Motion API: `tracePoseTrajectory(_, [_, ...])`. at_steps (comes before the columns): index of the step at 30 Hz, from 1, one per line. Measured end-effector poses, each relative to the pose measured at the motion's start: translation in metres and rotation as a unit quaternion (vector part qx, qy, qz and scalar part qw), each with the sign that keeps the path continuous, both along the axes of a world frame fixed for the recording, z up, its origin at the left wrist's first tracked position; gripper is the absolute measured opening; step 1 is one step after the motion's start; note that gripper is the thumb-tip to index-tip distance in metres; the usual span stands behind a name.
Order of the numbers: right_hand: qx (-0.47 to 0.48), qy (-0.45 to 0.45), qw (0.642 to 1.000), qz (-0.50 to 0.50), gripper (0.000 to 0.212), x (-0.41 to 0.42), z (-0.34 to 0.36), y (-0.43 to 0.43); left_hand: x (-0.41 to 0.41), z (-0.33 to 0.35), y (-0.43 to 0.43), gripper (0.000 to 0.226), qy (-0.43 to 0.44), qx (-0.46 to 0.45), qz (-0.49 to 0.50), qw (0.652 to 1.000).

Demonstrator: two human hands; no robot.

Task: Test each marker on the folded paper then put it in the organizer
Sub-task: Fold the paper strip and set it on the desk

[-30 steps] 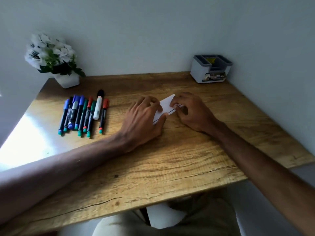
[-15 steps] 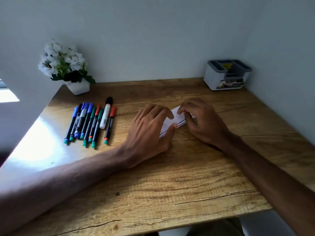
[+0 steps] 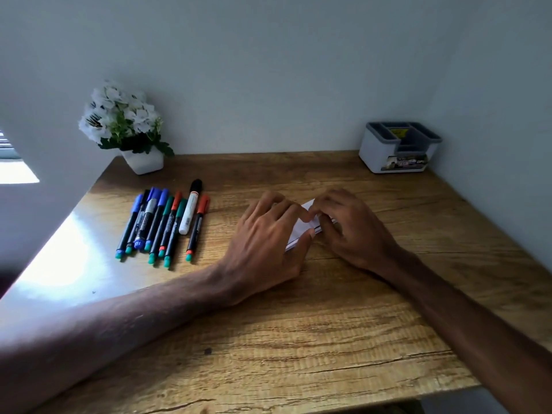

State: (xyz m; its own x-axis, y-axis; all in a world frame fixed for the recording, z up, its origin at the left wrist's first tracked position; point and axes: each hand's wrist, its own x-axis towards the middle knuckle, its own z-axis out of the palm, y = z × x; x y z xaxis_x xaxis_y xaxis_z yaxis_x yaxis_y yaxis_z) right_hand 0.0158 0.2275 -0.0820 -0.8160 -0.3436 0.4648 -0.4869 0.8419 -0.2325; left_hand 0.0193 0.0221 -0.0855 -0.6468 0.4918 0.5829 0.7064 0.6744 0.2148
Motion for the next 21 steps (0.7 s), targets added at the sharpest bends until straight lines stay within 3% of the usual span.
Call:
tracePoseTrajectory(4, [0.004,-0.001,1.000,-0.007,0.015,0.003,0.001,-0.005,0.005,-0.002,-0.001,0.026,0.027,0.001,-0.036,0.999])
tracePoseTrajectory(12, [-0.057,0.056,0.997,0.008,0.017,0.013,0.010,-0.022,0.029,0.004,-0.040,0.024,-0.004,0.030,-0.070,0.997])
tracePoseTrajectory(17, [-0.057,-0.004,0.996,0.066,0.013,0.004,0.020,-0.068,0.030,0.000,-0.077,0.033,-0.007,0.010,0.008,1.000])
tracePoseTrajectory(21, [-0.035,-0.077,0.990,0.115,0.013,-0.005,0.018,-0.094,0.016,0.006,-0.098,0.024,-0.008,0.024,0.038,0.999])
